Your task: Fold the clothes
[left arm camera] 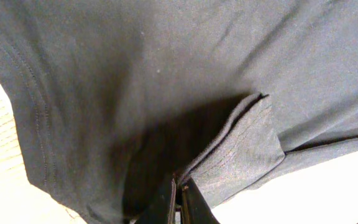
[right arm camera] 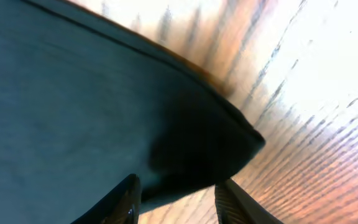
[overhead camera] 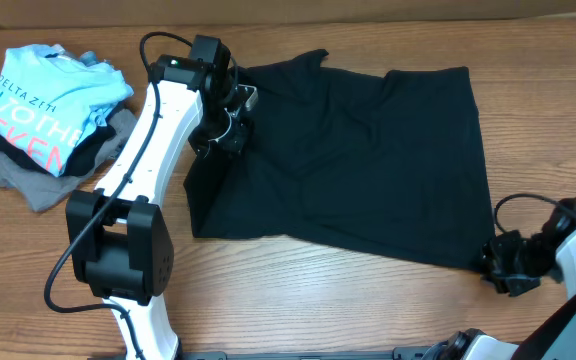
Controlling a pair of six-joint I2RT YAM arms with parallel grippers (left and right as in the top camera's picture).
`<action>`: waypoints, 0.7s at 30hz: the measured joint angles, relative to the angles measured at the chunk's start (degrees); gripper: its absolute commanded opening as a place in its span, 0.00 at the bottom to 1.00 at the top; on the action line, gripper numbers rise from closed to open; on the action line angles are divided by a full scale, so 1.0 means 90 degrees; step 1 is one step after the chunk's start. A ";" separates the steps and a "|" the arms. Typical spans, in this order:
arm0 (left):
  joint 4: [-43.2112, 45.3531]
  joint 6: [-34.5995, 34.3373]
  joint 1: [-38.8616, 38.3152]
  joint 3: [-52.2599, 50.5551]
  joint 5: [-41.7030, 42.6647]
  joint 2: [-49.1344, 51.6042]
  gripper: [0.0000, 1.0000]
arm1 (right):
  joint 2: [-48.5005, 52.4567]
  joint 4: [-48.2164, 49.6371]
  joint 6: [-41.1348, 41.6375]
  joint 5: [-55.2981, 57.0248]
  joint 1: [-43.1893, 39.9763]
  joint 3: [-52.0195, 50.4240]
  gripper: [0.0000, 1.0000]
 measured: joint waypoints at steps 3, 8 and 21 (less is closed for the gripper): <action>-0.0017 0.0000 0.0000 0.0000 0.0000 0.0000 0.04 | 0.0000 0.0085 0.0022 0.0002 0.0000 -0.0233 0.19; -0.0095 0.0000 0.0000 0.0000 0.0000 0.0000 0.04 | 0.0000 -0.0007 0.0015 0.0000 -0.0002 -0.0238 0.04; -0.0284 0.0000 0.0000 0.0002 -0.0002 0.0000 0.04 | -0.0172 -0.0588 -0.0600 -0.0226 -0.0005 0.0631 0.04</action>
